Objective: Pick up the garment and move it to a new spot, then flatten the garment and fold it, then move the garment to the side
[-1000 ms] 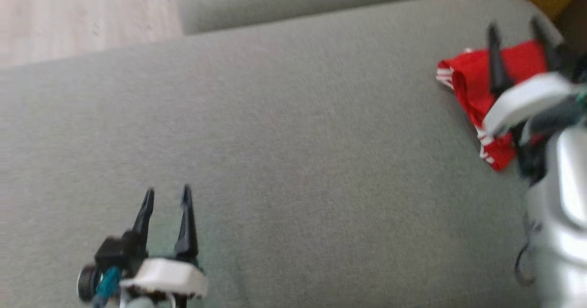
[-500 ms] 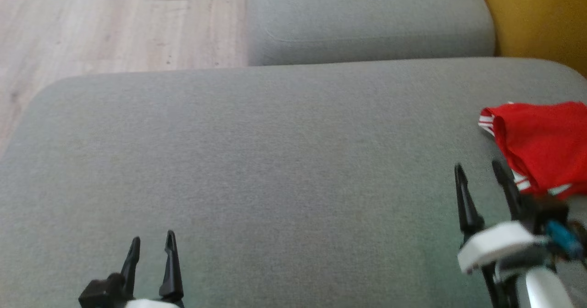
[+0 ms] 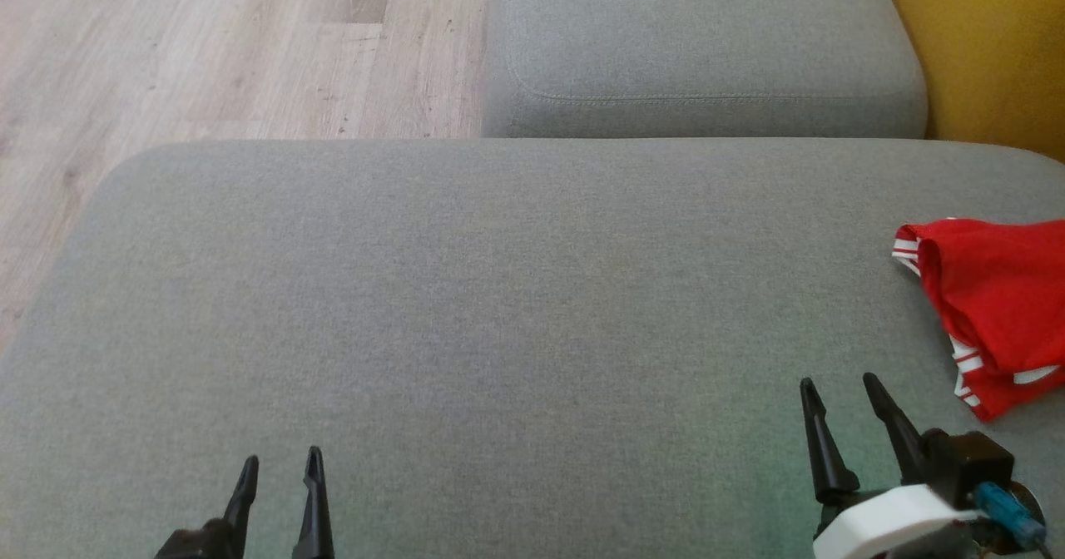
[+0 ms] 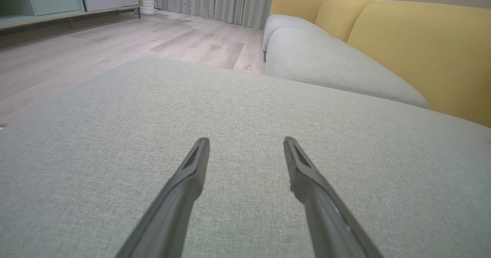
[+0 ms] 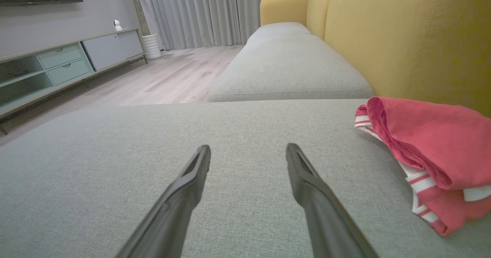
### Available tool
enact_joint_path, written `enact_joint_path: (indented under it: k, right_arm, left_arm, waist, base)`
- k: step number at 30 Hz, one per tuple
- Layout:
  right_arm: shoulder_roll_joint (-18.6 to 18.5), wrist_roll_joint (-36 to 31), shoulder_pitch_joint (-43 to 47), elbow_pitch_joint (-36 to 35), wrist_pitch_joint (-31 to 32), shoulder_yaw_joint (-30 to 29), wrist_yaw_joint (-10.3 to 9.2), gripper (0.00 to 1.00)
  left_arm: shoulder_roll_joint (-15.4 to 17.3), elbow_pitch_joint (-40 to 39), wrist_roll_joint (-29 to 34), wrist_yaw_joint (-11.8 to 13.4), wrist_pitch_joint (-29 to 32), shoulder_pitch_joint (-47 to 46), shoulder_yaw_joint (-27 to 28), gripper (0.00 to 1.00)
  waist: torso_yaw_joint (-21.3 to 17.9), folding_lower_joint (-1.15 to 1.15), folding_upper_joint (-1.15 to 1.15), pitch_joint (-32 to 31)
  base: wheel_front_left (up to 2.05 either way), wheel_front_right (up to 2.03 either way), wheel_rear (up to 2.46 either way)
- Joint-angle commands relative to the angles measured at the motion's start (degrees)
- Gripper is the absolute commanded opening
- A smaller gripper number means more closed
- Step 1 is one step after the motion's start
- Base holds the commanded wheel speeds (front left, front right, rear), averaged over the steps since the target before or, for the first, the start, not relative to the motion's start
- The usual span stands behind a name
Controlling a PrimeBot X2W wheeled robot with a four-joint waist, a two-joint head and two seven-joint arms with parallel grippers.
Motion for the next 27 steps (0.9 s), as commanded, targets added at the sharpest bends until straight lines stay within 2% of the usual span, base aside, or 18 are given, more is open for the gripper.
enact_joint_path:
  k: [1, 9, 10, 11, 15, 27]
  right_arm:
    - [-0.33, 0.45, -1.85, -1.55, -0.78, 1.39, 0.37, 1.0]
    - [-0.33, 0.69, -2.17, -1.19, -1.61, 2.29, 0.37, 1.0]
    - [-0.33, 0.74, -2.2, -1.16, -1.71, 2.34, 0.37, 0.0]
    - [0.01, 0.32, 0.0, 0.76, -0.93, 0.85, -0.01, 0.0]
    - [0.02, 0.69, 0.61, 4.35, -0.82, 0.9, -0.03, 0.0]
    - [-0.44, 9.32, -0.88, 4.63, -0.22, 0.59, 0.01, 0.0]
  left_arm:
    - [1.09, -1.86, 0.62, 0.32, -0.54, -2.38, 1.98, 1.0]
    - [1.09, -2.14, 0.83, 1.3, 0.55, -2.56, 1.5, 1.0]
    - [0.92, -2.27, 0.78, 1.47, 0.52, -2.65, 1.57, 0.0]
    - [-0.19, -0.49, 0.38, 0.99, 1.05, 0.0, -0.25, 0.0]
    - [-1.55, 2.31, 0.11, 0.89, 1.24, 1.04, -0.44, 0.0]
    - [-3.06, 2.67, -5.13, -1.48, 2.92, -0.26, 2.89, 0.0]
  waist:
    - [-0.02, 0.0, 0.0, 0.01]
    - [-0.42, 0.0, 0.0, 0.17]
    - [-0.5, 0.0, 0.0, 0.22]
    - [-0.48, 0.0, 0.0, 0.21]
    - [-0.52, 0.0, 0.0, 0.24]
    - [-0.97, 0.0, 0.0, 0.6]
  base:
    - [0.0, 0.0, 0.0]
    - [0.0, 0.0, 0.0]
    - [0.0, 0.0, 0.0]
    - [0.0, 0.0, 0.0]
    - [0.0, 0.0, 0.0]
    - [0.0, 0.0, 0.0]
